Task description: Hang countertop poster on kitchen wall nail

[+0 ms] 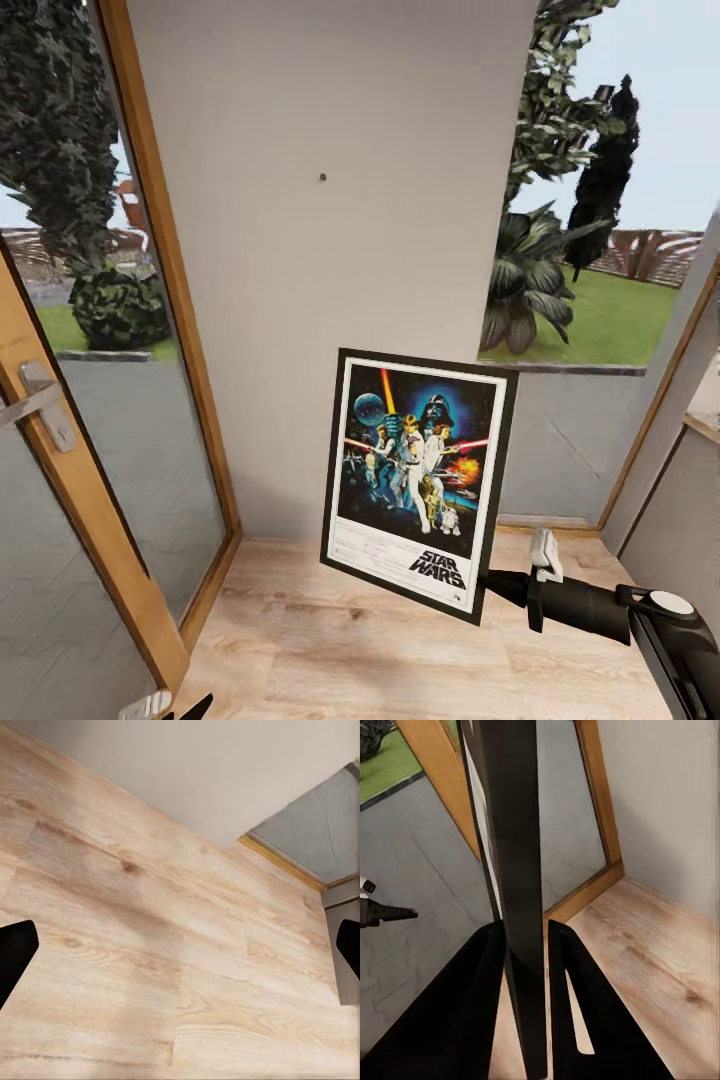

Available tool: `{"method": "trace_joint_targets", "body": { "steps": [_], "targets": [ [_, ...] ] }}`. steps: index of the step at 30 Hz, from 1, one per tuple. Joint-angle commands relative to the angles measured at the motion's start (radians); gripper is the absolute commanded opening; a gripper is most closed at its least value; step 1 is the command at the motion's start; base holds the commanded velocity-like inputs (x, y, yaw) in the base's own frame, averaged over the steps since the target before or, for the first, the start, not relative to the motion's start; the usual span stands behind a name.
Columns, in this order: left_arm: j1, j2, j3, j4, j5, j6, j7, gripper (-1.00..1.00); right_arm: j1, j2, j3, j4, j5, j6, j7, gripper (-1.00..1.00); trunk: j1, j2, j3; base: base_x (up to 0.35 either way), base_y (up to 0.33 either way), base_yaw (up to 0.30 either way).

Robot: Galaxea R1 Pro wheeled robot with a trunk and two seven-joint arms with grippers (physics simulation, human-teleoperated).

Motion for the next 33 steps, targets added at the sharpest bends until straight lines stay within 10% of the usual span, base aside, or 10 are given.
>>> {"method": "trace_joint_targets", "body": {
  "steps": [1,33],
  "targets": [
    [-0.001,0.000,0.008,0.001,-0.008,-0.006,-0.002,1.00,-0.001,0.000,-0.001,0.000,-0.003,0.013,0.005,-1.00,0.001,-0.001,-0.001,0.125,0.108,-0.099],
    [-0.001,0.000,0.008,0.001,-0.008,-0.006,-0.002,1.00,-0.001,0.000,-0.001,0.000,-0.003,0.012,0.005,-1.00,0.001,-0.001,-0.001,0.125,0.039,-0.061]
  ]
}}
